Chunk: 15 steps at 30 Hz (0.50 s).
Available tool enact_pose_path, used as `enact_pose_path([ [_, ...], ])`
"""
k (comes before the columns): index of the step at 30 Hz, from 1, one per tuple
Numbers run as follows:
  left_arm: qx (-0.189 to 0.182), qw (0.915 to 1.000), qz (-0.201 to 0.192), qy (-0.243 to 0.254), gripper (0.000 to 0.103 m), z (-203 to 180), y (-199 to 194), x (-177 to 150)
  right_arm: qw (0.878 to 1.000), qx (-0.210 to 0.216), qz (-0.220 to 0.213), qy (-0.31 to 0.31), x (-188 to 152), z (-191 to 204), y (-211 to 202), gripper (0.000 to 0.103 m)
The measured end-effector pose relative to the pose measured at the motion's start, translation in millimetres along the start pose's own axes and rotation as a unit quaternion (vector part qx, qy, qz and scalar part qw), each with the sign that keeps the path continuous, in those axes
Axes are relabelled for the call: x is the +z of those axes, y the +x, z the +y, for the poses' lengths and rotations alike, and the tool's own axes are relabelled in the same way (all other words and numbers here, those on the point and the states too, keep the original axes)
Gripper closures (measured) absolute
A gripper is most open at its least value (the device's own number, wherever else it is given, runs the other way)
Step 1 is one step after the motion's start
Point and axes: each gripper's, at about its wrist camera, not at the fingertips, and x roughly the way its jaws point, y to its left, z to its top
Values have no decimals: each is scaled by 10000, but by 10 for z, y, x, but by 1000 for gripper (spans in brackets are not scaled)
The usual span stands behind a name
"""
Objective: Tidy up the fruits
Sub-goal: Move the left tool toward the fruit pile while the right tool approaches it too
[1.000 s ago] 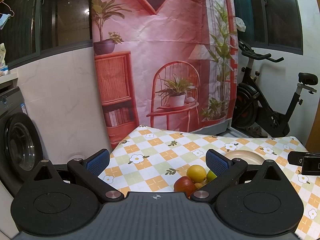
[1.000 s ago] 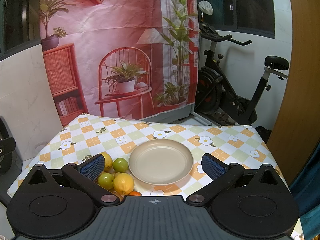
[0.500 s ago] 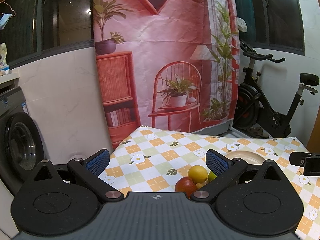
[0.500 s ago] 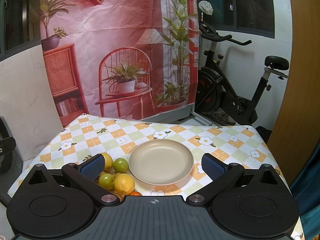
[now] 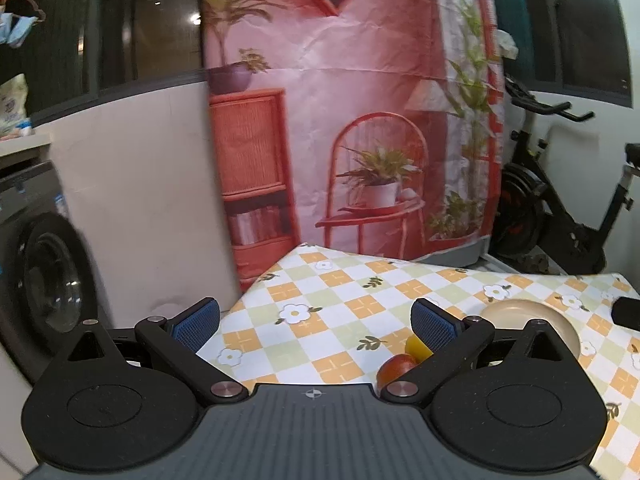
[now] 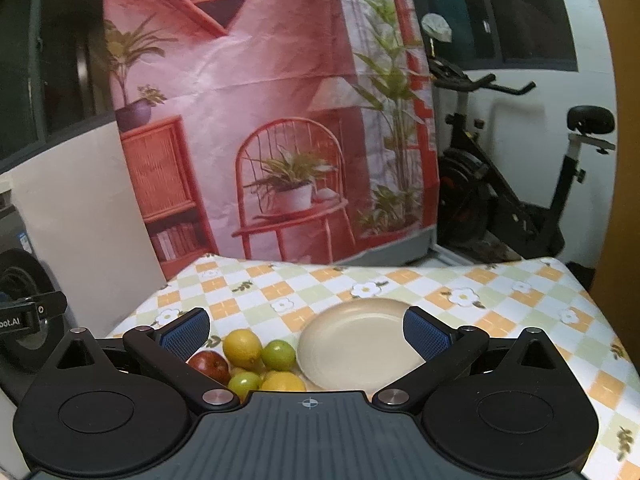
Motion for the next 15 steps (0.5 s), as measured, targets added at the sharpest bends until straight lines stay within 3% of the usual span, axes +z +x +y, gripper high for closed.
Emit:
enact_pose_path([
  [6, -468, 9987, -149, 124, 5, -82, 110, -140, 9993, -164, 162, -280, -192, -5, 387, 0],
  [9, -482, 9988, 54, 113, 5, -91, 242, -189, 9990, -169, 257, -335, -292, -7, 534, 0],
  [15, -678, 9963, 520, 34, 13, -34, 520, -290, 9976, -220, -51, -658, -507, -9, 700, 0],
])
